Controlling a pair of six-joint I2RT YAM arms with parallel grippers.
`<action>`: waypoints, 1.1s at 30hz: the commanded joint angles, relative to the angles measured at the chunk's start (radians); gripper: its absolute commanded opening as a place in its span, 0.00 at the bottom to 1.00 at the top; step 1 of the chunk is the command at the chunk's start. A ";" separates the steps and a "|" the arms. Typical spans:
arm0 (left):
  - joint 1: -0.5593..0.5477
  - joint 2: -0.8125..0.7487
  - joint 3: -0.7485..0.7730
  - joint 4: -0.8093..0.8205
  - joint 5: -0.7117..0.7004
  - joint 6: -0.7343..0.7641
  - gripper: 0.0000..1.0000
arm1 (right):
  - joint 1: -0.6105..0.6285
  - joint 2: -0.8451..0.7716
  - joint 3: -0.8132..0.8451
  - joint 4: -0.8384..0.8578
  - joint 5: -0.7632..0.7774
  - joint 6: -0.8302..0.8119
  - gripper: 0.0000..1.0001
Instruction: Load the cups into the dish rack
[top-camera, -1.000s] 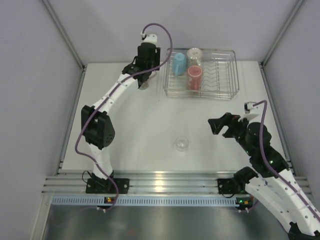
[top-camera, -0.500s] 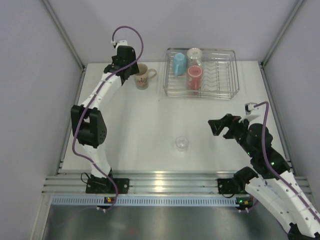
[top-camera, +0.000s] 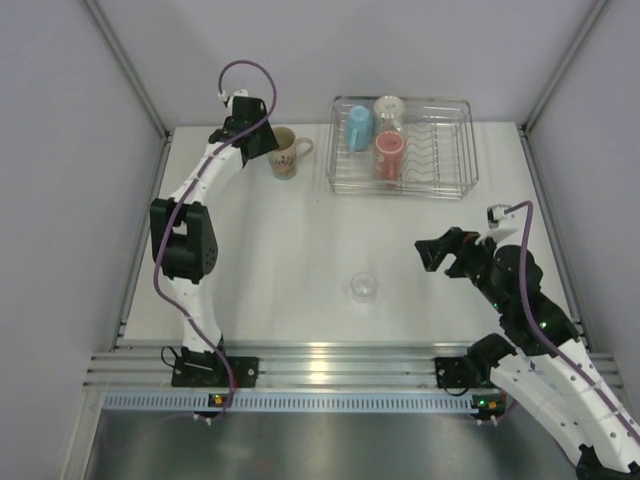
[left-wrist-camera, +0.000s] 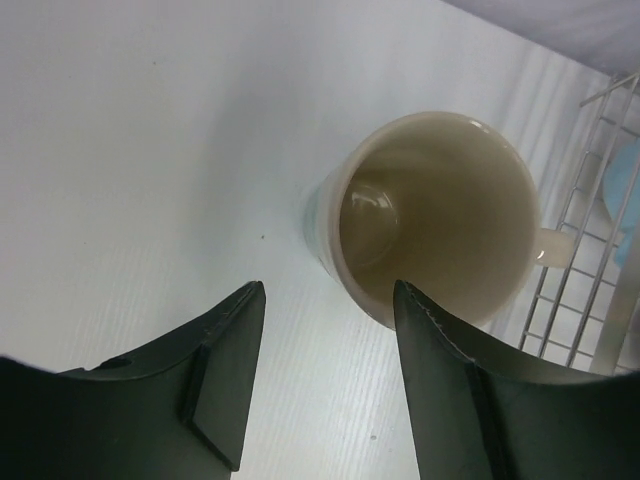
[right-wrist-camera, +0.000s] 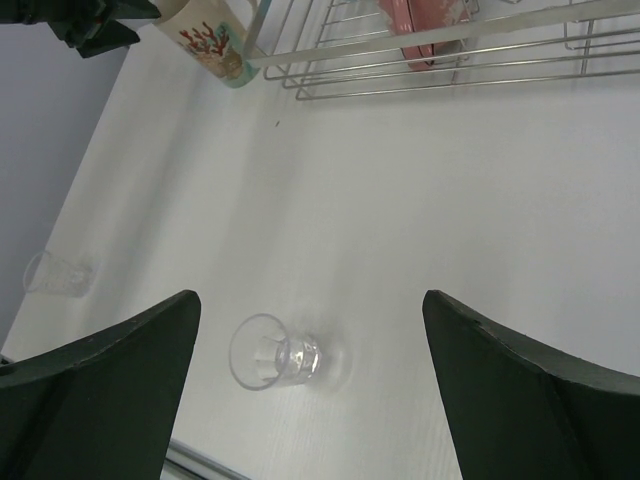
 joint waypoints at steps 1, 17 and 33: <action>-0.001 0.033 0.041 -0.001 0.042 -0.040 0.60 | -0.009 0.010 0.055 0.008 -0.003 -0.017 0.94; 0.009 0.100 0.070 -0.001 0.070 -0.019 0.25 | -0.009 0.021 0.056 0.005 -0.012 -0.010 0.94; 0.011 -0.056 -0.025 -0.037 0.120 0.099 0.00 | -0.009 0.120 0.087 0.045 -0.086 -0.001 0.93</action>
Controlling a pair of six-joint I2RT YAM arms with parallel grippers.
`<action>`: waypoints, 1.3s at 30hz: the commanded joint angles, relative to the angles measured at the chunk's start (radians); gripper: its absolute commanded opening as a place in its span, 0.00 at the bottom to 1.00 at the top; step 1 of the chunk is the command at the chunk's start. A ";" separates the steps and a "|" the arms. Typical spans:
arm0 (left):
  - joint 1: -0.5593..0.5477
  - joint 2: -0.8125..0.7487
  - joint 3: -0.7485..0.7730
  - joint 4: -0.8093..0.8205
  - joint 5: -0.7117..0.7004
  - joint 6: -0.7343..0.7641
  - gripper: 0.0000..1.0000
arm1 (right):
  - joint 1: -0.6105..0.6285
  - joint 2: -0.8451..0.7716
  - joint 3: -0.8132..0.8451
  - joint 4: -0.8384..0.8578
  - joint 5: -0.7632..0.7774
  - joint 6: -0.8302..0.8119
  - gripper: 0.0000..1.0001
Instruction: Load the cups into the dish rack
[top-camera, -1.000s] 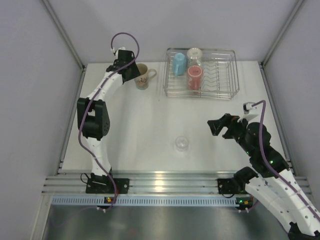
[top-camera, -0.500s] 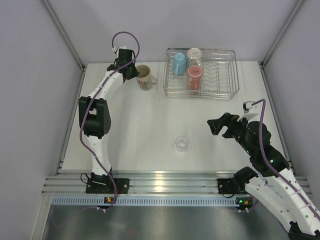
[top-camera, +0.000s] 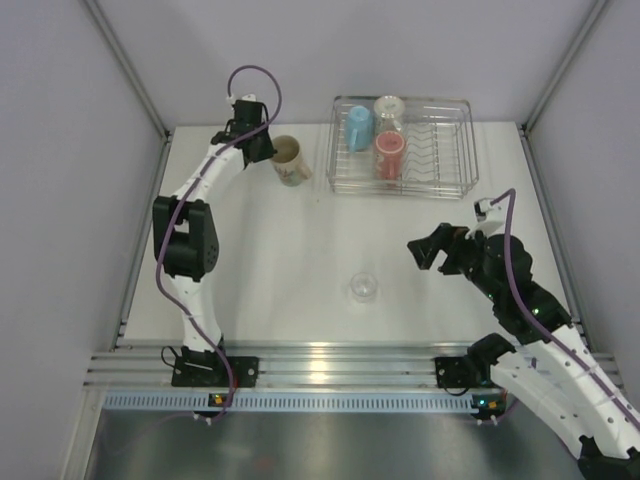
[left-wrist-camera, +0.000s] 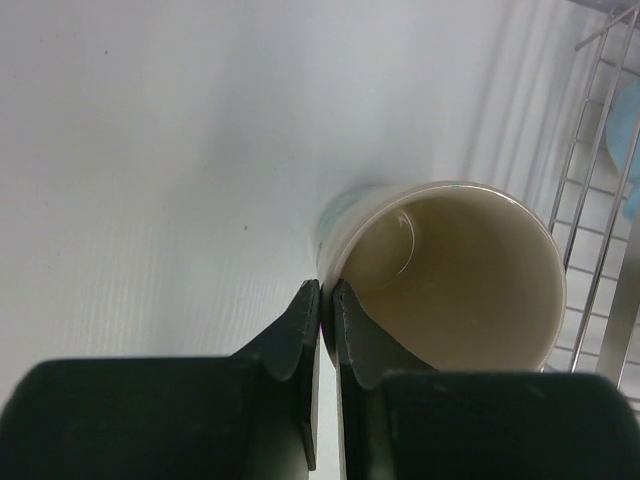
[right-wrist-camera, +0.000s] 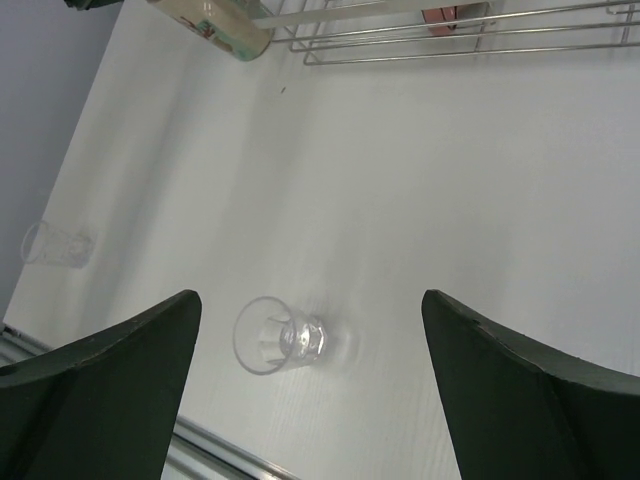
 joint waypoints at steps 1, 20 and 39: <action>0.003 -0.130 -0.056 -0.047 0.037 0.042 0.00 | -0.009 0.068 0.083 0.034 -0.044 0.004 0.92; -0.011 -0.573 -0.488 -0.048 0.256 0.034 0.00 | 0.175 0.939 0.856 -0.050 -0.042 -0.131 0.81; -0.016 -0.702 -0.570 -0.047 0.351 0.025 0.00 | 0.321 1.390 1.197 -0.115 -0.023 -0.112 0.73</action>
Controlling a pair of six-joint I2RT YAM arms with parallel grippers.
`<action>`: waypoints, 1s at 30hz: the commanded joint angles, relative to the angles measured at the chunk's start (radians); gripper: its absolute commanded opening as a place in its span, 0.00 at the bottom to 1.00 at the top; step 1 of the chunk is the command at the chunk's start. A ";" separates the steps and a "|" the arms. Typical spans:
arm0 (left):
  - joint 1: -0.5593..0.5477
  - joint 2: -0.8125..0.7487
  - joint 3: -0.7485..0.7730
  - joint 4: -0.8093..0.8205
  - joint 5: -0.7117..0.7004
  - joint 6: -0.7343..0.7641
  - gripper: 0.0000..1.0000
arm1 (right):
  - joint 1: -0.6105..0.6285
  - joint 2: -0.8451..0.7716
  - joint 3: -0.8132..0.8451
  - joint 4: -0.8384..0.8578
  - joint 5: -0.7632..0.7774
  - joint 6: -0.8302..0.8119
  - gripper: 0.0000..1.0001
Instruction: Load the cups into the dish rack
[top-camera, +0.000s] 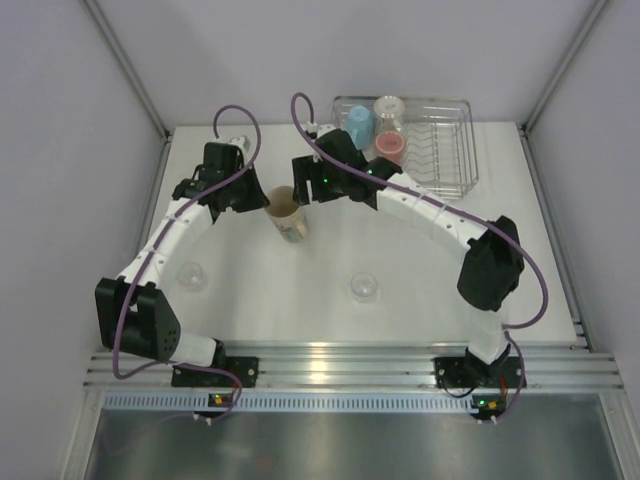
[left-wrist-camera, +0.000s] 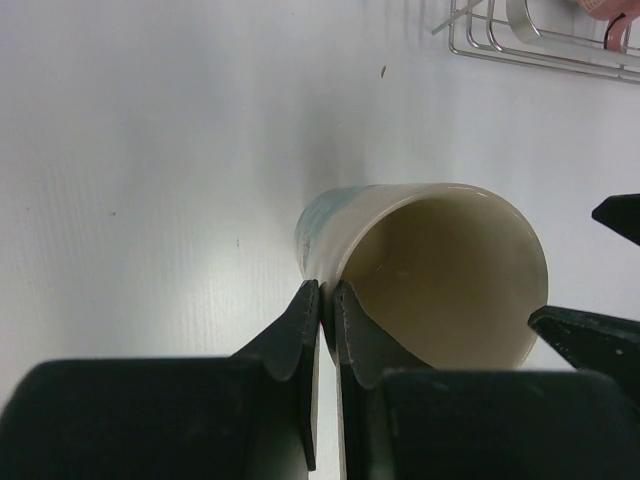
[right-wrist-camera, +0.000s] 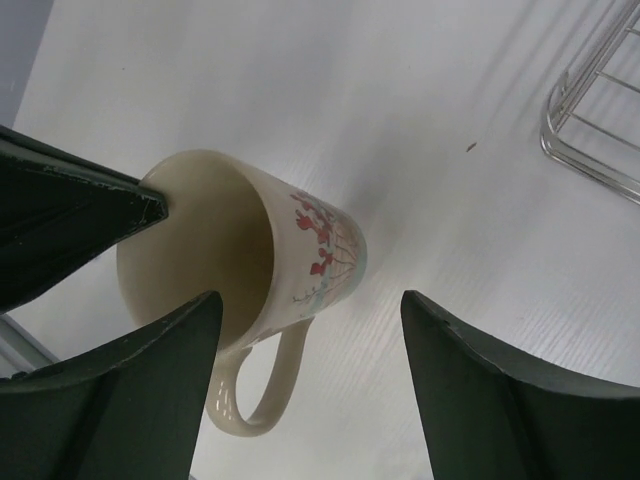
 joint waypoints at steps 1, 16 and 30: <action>-0.005 -0.062 0.014 0.095 0.061 -0.020 0.00 | 0.035 0.014 0.068 -0.018 0.021 0.006 0.73; -0.020 -0.072 0.029 0.113 0.144 -0.008 0.00 | 0.054 0.146 0.153 -0.107 0.033 -0.035 0.59; -0.019 -0.145 0.078 0.161 0.228 -0.087 0.37 | 0.010 -0.036 -0.102 0.175 -0.140 0.063 0.00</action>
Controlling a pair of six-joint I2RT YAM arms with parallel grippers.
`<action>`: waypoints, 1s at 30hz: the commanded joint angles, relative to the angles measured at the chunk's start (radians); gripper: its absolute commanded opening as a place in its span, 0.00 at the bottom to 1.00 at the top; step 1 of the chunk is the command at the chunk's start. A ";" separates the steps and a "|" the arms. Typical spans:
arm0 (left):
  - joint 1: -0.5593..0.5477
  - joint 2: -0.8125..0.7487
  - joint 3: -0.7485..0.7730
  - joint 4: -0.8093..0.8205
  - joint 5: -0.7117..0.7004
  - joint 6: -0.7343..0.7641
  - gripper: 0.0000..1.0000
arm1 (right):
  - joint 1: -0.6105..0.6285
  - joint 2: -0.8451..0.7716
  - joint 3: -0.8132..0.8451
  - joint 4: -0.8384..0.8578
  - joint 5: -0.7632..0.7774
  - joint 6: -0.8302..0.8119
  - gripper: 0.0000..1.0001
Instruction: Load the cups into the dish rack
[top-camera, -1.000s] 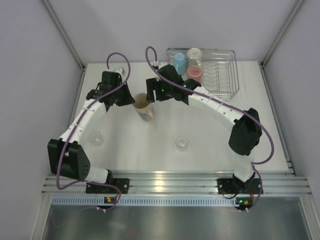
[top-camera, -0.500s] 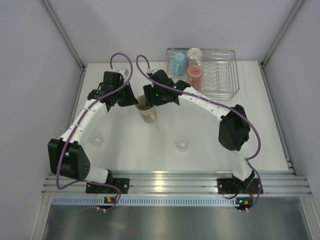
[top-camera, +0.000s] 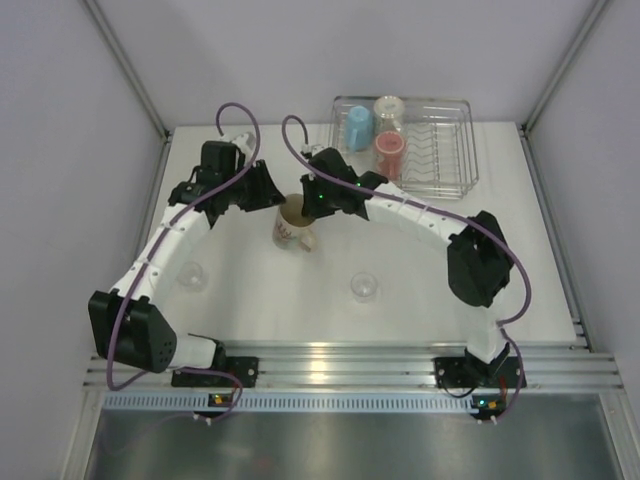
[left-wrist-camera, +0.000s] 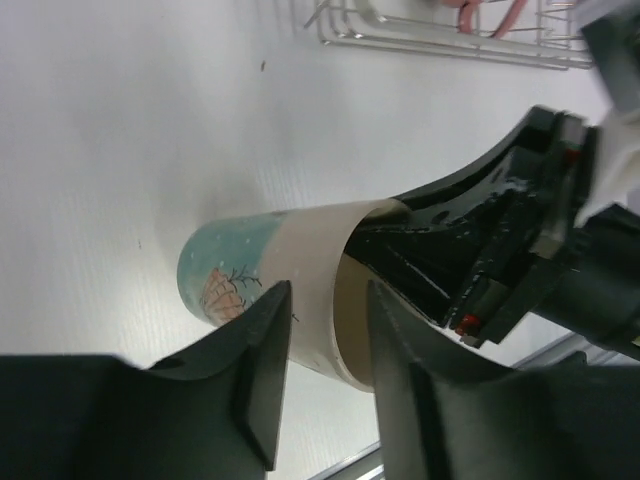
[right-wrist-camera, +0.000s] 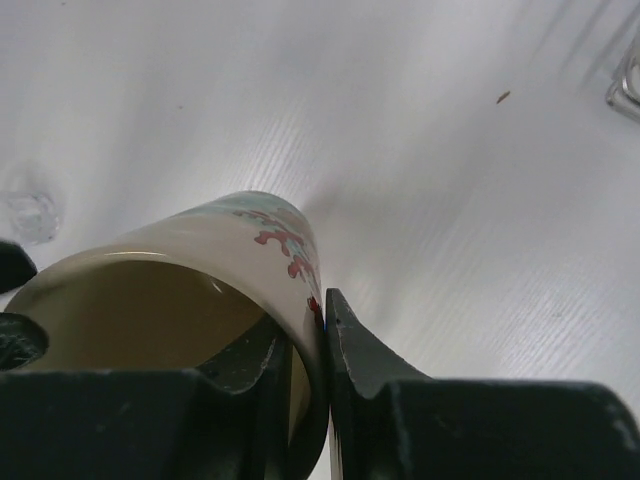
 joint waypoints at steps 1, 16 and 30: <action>0.005 -0.106 0.085 0.154 0.093 -0.047 0.42 | -0.030 -0.172 -0.112 0.196 -0.166 0.064 0.00; 0.007 -0.227 0.119 0.419 0.438 -0.281 0.97 | -0.366 -0.695 -0.539 0.736 -0.452 0.366 0.00; -0.037 -0.261 -0.120 0.889 0.546 -0.459 0.98 | -0.383 -0.785 -0.711 1.328 -0.382 0.617 0.00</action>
